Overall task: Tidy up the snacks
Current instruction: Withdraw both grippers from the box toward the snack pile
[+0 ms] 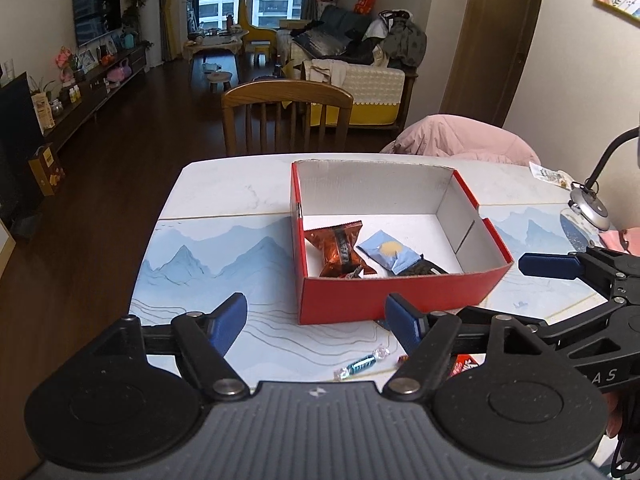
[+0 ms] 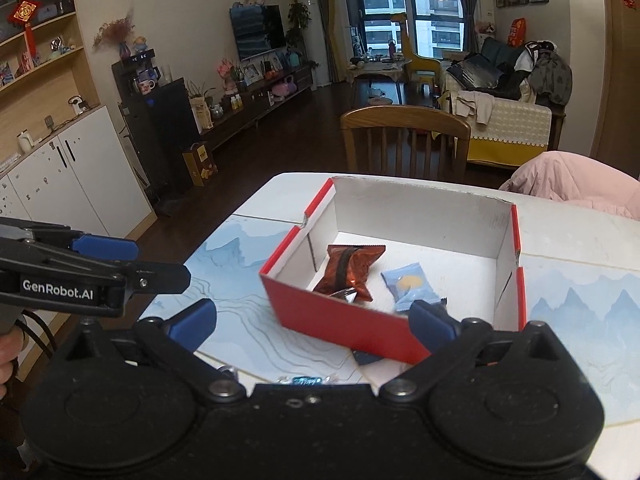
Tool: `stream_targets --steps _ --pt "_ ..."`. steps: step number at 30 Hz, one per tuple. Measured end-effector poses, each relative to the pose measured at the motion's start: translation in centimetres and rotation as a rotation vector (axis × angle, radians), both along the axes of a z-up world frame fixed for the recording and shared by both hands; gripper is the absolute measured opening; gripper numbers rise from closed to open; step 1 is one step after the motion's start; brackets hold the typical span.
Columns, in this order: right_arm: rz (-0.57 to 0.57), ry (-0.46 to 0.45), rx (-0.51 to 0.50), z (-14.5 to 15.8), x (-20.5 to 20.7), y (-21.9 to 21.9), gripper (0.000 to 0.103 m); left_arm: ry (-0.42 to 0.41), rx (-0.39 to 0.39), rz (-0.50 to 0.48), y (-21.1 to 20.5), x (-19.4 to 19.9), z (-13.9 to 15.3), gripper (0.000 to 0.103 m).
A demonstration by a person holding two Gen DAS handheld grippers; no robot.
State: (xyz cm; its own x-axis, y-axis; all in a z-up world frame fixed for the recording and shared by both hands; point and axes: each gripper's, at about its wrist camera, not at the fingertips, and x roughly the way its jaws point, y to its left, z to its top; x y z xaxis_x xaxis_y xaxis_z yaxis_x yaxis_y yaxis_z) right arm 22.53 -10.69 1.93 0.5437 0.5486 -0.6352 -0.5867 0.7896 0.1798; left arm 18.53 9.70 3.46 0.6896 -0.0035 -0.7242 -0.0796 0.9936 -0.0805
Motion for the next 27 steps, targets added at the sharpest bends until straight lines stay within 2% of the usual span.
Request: stream_targets --steps 9,15,19,27 --pt "-0.017 -0.001 0.02 0.2 -3.1 -0.2 0.103 -0.025 -0.03 -0.028 0.5 -3.6 0.6 0.076" --pt "-0.023 -0.016 0.078 -0.4 -5.1 -1.0 0.103 -0.015 -0.054 -0.014 1.2 -5.3 -0.7 0.081" --pt "-0.04 -0.028 0.055 -1.3 -5.9 -1.1 0.103 0.004 -0.09 -0.019 2.1 -6.2 -2.0 0.081" --pt "-0.074 -0.014 -0.029 -3.8 -7.3 -1.6 0.103 0.049 -0.107 -0.007 2.7 -7.6 -4.9 0.081"
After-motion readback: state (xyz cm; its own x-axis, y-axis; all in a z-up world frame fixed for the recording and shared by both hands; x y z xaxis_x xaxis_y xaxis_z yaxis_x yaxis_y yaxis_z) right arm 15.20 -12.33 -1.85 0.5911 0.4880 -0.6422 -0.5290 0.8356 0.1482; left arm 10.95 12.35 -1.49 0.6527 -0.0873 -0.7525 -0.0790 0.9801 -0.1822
